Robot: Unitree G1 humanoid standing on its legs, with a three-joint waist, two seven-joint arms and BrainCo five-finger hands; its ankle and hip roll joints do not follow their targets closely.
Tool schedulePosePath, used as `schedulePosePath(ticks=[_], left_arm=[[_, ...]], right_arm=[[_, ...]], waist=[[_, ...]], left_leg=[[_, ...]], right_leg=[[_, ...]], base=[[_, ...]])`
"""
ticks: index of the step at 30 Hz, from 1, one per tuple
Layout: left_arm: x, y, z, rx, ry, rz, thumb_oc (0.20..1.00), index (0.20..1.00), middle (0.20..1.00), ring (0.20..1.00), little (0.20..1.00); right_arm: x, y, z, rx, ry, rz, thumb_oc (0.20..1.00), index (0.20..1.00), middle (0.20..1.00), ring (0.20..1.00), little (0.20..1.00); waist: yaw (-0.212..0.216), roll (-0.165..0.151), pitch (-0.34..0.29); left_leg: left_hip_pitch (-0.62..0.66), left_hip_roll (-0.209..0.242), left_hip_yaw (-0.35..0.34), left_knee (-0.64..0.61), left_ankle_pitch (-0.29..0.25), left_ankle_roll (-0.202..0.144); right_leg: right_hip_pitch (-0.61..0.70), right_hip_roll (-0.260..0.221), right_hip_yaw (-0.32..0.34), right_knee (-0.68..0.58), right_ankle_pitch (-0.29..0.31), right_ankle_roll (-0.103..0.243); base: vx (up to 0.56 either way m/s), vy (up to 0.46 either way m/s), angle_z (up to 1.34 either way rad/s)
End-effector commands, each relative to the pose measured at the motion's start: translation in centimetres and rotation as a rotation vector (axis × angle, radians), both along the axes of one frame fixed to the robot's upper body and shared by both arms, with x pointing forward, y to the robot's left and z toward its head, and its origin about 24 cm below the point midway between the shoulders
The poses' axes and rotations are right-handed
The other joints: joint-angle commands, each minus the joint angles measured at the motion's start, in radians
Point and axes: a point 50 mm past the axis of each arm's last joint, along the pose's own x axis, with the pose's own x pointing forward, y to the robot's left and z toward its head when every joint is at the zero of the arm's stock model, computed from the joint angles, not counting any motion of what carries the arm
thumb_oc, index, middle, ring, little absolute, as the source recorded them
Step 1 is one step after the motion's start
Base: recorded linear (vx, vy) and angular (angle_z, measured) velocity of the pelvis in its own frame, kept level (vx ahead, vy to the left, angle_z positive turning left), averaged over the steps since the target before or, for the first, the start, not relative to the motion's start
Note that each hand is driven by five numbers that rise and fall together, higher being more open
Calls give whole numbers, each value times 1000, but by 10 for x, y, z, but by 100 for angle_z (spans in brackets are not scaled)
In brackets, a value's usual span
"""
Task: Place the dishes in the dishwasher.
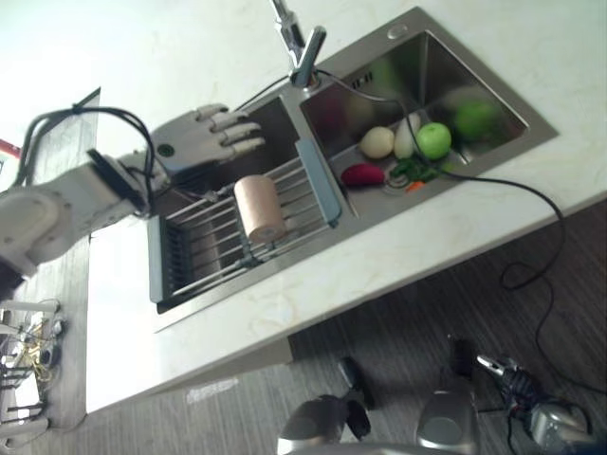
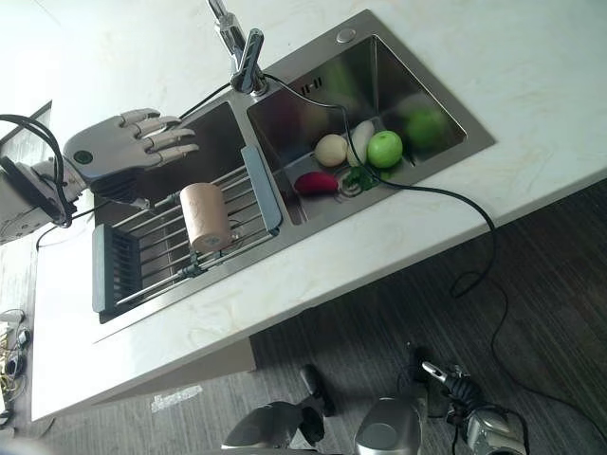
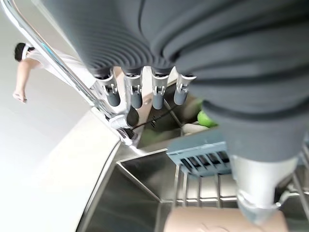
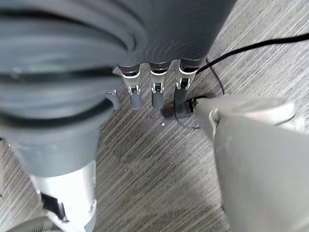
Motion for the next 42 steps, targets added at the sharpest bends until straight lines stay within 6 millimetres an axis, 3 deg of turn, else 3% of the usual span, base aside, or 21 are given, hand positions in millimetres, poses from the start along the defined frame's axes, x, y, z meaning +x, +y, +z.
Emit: schedulePosePath(ticks=[1,15,27,31,42], left_arm=[[-2,22,27,4,-93,84,1000,1000,1000,1000,1000],[8,25,15,51,-52,114,1000,1000,1000,1000,1000],[15,37,5,176,7,157,1000,1000,1000,1000,1000],[17,40,1,224,12,152,1000,1000,1000,1000,1000],[20,46,-5,223,-17,139,1000,1000,1000,1000,1000]], right_arm=[[-21,-5,-4,-13,34,-16,1000,1000,1000,1000,1000],[-5,-5,1,-12,-21,-5,1000,1000,1000,1000,1000],[23,-1,13,-12,-97,28,1000,1000,1000,1000,1000],[38,-6,25,-59,-190,-11,1000,1000,1000,1000,1000],[45,-8,30,-38,-225,-35,1000,1000,1000,1000,1000]], waist=[[8,-39,-24],[5,-54,18],[8,-77,70],[9,-82,88],[19,-101,107]], left_leg=[[-25,5,-52,30,-57,-28],[-74,23,-48,43,-48,-35],[-136,54,-55,64,-30,-49],[-161,62,-59,67,-25,-52],[-192,78,-66,74,-17,-57]], right_leg=[[-35,-73,-92,97,-39,76],[-87,-63,-74,109,-34,76],[-162,-56,-59,130,-17,76],[-191,-55,-53,134,-10,76],[-221,-54,-55,140,0,76]], base=[[-3,40,0],[-26,2,-3],[-42,2,-1],[-63,16,-1],[-36,-10,0]])
